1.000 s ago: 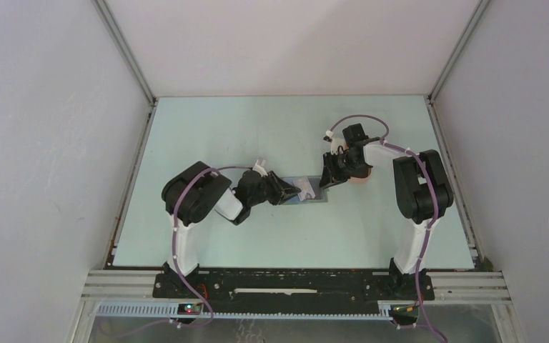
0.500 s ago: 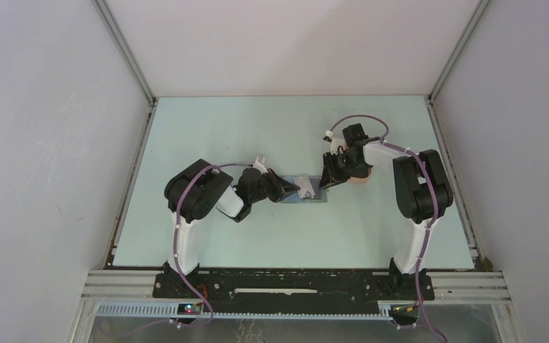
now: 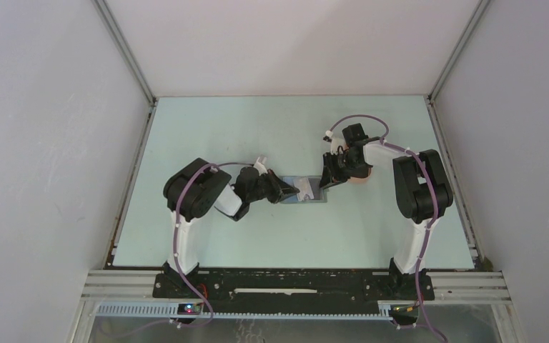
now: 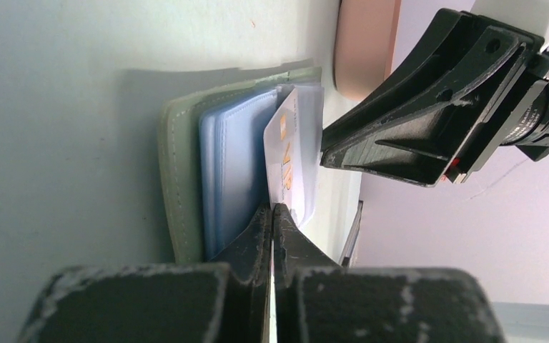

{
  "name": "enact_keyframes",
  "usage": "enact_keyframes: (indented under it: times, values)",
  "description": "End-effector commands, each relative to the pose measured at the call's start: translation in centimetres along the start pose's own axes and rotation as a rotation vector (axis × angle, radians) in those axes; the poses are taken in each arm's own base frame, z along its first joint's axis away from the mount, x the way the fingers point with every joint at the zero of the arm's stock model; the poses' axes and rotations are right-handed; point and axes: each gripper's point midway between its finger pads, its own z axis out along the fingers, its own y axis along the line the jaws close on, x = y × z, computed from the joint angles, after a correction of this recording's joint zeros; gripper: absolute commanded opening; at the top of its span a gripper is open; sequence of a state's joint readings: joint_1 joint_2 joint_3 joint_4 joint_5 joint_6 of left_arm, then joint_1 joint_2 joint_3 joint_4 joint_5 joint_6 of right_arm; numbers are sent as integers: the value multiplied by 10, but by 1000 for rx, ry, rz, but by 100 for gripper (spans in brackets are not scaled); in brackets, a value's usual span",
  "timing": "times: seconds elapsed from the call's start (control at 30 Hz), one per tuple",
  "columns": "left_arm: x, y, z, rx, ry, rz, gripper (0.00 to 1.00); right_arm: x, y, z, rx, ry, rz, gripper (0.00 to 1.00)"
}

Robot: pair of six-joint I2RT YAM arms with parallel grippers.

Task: Put the credit cards into the card holder
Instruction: Insert the credit card into the card holder.

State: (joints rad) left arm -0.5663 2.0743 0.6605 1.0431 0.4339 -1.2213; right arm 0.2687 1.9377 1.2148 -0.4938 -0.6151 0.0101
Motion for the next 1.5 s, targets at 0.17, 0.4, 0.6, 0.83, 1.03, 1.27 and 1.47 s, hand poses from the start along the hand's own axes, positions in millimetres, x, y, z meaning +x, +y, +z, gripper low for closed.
enact_keyframes:
  times: [0.17, 0.4, 0.6, 0.83, 1.03, 1.27, 1.47]
  values:
    - [17, 13, -4, -56, 127, 4, 0, -5, 6, 1, -22, 1, -17, 29]
    - [18, 15, -6, -79, 150, 8, 0, -6, 6, 0, -20, -1, -46, 29]
    - [21, 17, -9, -91, 172, 7, 0, -6, 8, 1, -19, -1, -62, 30]
    - [23, 14, -11, -82, 191, 2, 0, -6, 8, 1, -11, -1, -75, 32]
    - [24, 13, -10, -80, 216, -1, 0, -6, 9, 1, -8, 0, -84, 33]
    - [21, 16, -13, -99, 220, 6, 0, -5, 10, 2, -5, 1, -91, 33]
    - [19, 20, -16, -129, 228, 28, 0, -5, 11, 2, -3, 1, -97, 33]
